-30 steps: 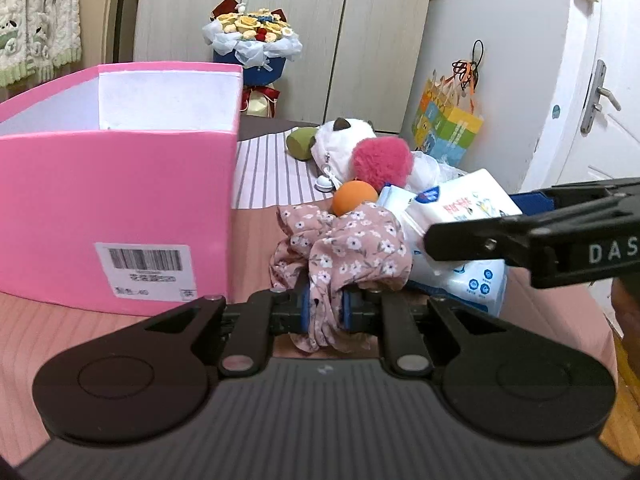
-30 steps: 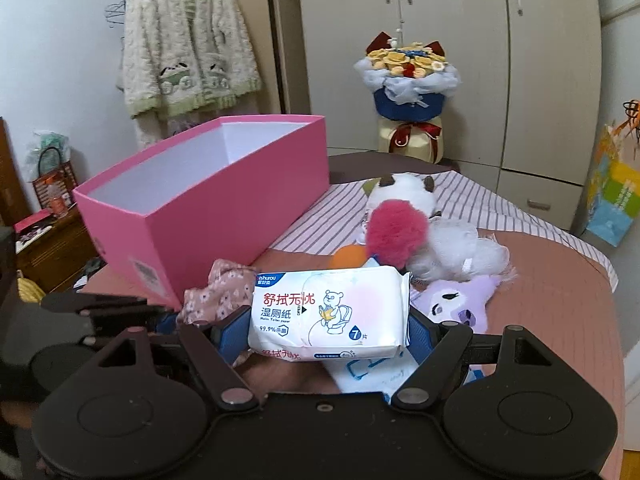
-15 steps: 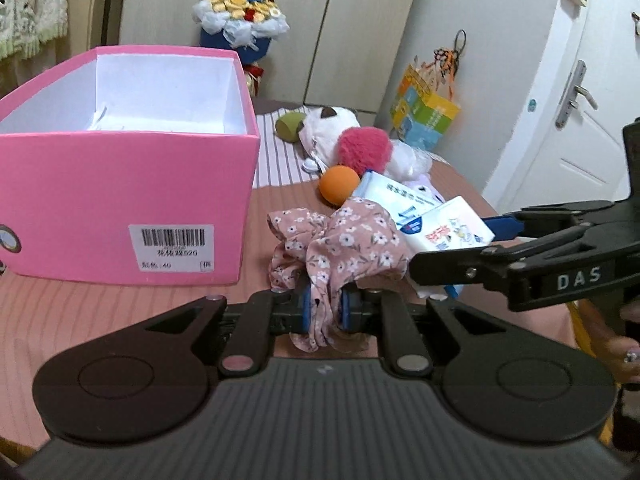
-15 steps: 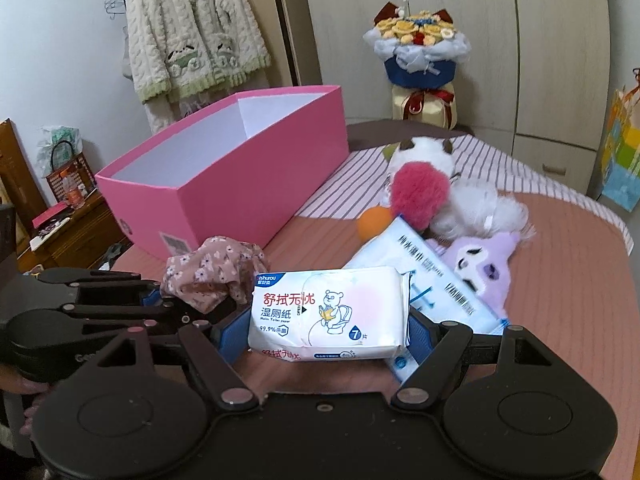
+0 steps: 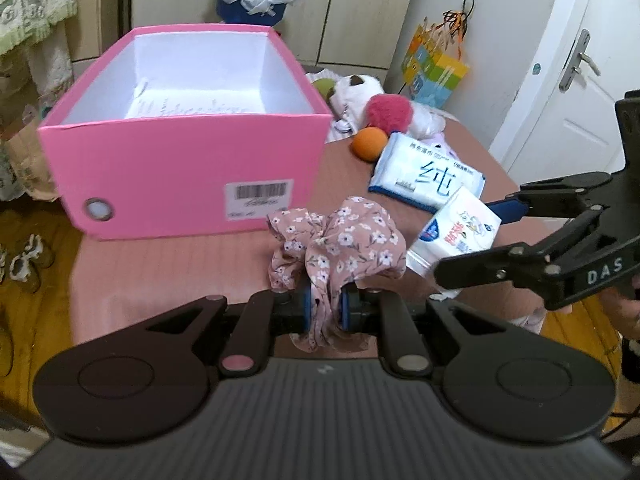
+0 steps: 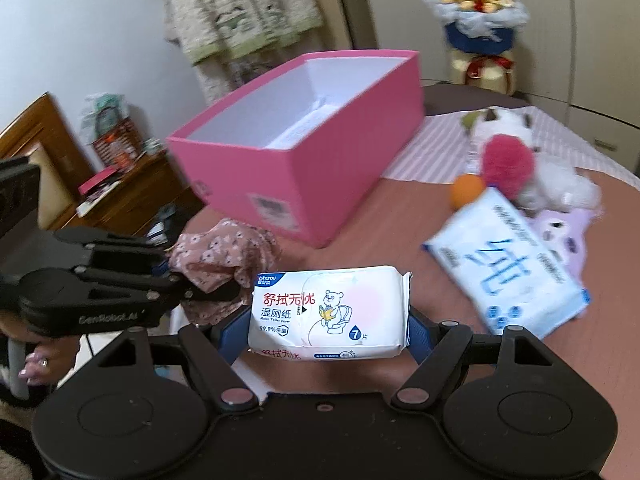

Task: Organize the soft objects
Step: 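Lift the scrunchie and wipes pack and carry both toward the pink box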

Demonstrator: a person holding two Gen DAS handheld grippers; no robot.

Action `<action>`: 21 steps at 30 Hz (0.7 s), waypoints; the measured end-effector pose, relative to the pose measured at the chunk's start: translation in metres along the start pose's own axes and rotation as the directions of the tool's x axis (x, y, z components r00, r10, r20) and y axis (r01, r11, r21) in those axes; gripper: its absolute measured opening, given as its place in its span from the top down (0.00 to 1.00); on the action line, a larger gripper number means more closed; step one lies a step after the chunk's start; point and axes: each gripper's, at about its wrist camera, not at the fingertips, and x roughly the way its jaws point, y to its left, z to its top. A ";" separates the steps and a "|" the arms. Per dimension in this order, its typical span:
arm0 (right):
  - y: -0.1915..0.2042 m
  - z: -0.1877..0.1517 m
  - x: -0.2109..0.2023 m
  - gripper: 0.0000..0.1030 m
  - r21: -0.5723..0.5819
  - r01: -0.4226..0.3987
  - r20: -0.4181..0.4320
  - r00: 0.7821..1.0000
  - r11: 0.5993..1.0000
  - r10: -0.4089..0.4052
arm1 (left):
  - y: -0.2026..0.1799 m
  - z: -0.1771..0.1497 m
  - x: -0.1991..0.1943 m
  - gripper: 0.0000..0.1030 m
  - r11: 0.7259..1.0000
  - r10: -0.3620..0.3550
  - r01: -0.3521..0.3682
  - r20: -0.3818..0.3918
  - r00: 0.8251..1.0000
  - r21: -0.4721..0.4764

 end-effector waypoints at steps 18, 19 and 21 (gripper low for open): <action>0.078 0.042 -0.022 0.21 -0.179 -0.130 -0.029 0.991 0.975 0.127 | 0.027 0.016 -0.090 0.88 0.994 0.099 -0.100 0.034 0.995 0.045; 0.080 0.046 -0.022 0.21 -0.187 -0.131 -0.026 0.991 0.974 0.128 | 0.027 0.020 -0.094 0.88 0.994 0.098 -0.101 0.045 0.994 0.052; 0.082 0.053 -0.021 0.21 -0.201 -0.136 -0.019 0.991 0.970 0.135 | 0.028 0.028 -0.101 0.88 0.992 0.111 -0.116 0.082 0.990 0.058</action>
